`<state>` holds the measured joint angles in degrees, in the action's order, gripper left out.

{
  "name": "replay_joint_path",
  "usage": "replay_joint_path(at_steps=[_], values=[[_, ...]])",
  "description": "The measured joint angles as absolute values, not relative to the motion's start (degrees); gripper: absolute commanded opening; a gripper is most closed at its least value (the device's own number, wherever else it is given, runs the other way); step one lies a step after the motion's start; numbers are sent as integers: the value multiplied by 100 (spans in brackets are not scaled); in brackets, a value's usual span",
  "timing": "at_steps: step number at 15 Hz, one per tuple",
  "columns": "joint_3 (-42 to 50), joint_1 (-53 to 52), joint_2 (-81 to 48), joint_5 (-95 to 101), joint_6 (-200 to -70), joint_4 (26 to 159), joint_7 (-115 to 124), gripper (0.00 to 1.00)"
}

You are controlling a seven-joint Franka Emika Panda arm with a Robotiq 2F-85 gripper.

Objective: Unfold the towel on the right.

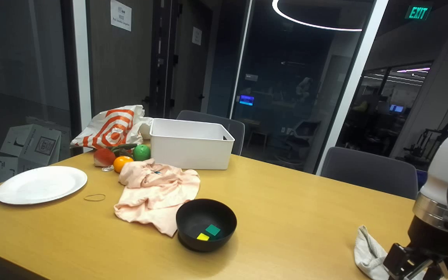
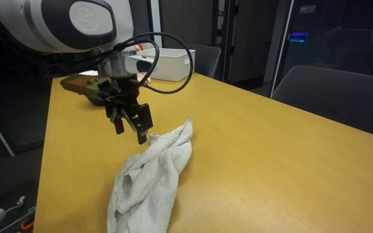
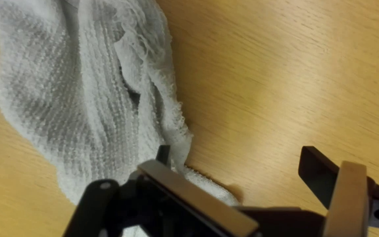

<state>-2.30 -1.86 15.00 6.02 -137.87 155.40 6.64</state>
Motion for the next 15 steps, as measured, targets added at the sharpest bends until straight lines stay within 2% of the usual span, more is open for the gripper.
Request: replay_joint_path(at_steps=[15], values=[[-77, 108, 1046, 921, -14340, 15595, 419, 100]])
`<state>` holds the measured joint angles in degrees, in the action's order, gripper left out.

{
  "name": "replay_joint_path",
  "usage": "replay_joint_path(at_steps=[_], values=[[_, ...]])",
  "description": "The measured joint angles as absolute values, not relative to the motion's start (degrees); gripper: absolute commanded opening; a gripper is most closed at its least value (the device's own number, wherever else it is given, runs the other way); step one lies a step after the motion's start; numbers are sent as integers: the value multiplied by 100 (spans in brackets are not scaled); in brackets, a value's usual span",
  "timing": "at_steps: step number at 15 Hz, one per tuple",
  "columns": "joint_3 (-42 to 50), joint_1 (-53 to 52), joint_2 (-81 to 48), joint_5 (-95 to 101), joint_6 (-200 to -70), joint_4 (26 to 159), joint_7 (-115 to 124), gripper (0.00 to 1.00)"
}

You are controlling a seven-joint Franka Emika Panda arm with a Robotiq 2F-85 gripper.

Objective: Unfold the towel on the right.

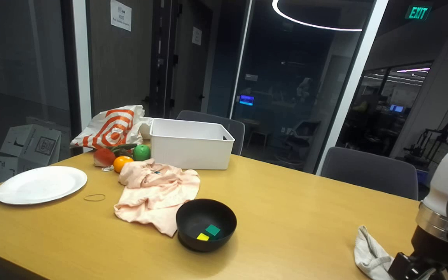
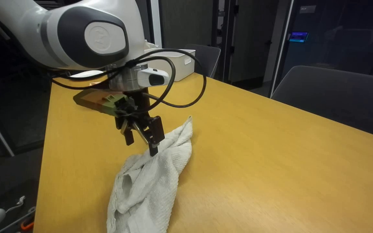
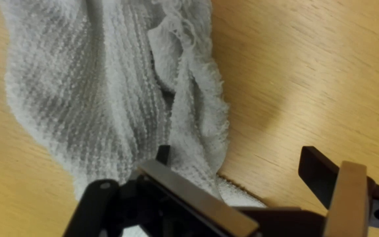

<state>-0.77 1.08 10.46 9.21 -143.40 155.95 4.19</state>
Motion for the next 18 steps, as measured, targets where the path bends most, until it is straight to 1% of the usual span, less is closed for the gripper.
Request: replay_joint_path(at_steps=[1, 2, 3, 4, 8, 10, 11, 15, 16, 18], values=[[-77, 145, 1044, 997, -14340, 15595, 431, 100], [-77, 169, 1032, 1018, -14339, 15595, 432, 75], [-77, 184, 1013, 1019, -14339, 15596, 432, 73], [-77, 190, 992, 1018, -14339, 15596, 432, 66], [-77, 203, 932, 1019, -14344, 15596, 433, 34], [-77, 212, 930, 1023, -14349, 15595, 433, 20], [-77, 216, 930, 1034, -14356, 15595, 436, 12], [-77, 225, 935, 1118, -14374, 15583, 489, 2], [-77, 226, 937, 1128, -14376, 15579, 505, 8], [-77, 227, 949, 1145, -14376, 15571, 534, 8]])
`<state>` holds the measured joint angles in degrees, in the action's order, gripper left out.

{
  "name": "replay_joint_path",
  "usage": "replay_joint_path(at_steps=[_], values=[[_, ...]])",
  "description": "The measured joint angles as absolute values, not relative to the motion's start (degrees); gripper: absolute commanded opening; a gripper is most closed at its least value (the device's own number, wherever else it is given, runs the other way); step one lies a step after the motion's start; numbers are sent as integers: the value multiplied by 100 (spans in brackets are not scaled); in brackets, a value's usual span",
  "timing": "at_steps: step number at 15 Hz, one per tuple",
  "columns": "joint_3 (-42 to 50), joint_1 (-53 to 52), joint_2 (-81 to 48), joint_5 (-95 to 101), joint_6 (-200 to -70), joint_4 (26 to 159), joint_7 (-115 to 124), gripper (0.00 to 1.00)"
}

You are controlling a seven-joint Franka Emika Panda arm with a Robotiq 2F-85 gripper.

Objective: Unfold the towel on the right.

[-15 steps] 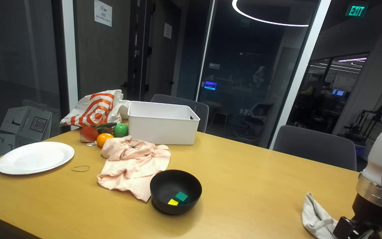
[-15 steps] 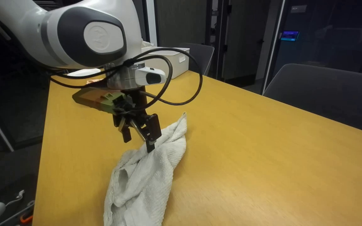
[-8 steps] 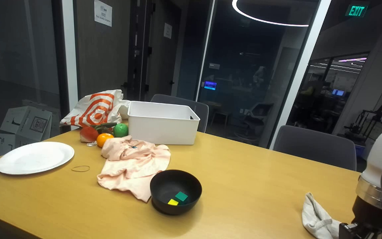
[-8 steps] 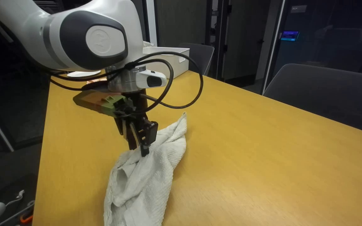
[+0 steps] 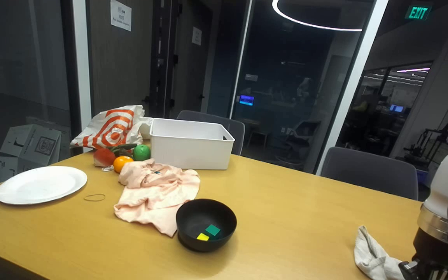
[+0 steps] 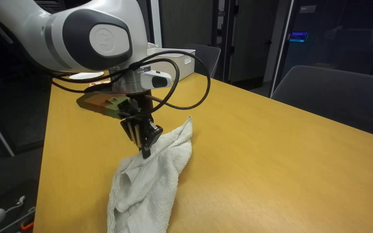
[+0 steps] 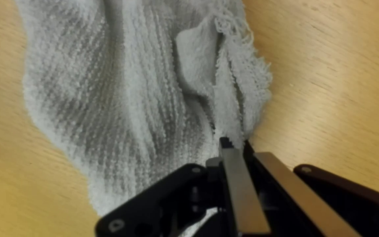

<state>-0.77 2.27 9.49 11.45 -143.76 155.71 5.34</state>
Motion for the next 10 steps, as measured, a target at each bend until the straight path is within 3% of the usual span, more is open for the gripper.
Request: replay_joint_path(at_steps=[5, 10], values=[[-110, 15, 1216, 603, -14407, 15476, 356, 8], [-77, -702, 1486, -1152, -14269, 15241, -730, 9]])
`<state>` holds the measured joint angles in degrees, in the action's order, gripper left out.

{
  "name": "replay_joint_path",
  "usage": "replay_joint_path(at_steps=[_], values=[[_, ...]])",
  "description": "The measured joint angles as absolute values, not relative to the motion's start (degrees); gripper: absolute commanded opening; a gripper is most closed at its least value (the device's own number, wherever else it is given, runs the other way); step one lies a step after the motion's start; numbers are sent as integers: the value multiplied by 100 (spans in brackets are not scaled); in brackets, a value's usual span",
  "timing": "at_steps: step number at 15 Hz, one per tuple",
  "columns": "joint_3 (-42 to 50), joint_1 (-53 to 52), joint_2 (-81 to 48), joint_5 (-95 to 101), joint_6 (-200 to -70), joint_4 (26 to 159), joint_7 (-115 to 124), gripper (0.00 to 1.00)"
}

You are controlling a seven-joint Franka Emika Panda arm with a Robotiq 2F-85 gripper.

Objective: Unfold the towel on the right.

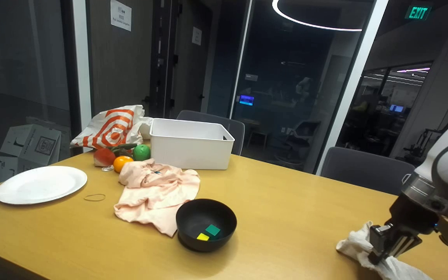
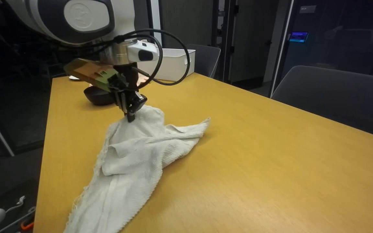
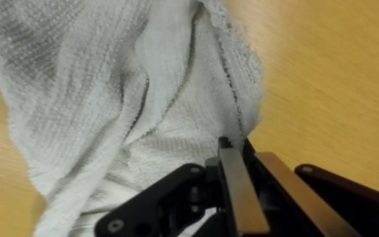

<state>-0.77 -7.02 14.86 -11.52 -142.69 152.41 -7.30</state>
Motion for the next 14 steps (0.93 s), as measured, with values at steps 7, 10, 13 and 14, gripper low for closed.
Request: replay_joint_path(at_steps=[7, 10, 13, 14], values=[[-62, -1309, 1352, -2563, -13481, 14768, -2167, 36], [-73, -1351, 1259, -2740, -13199, 14543, -2533, 57], [-64, -1343, 1185, -2967, -12895, 14346, -2777, 80], [-63, -1318, 1167, -2972, -12819, 14307, -2781, 87]])
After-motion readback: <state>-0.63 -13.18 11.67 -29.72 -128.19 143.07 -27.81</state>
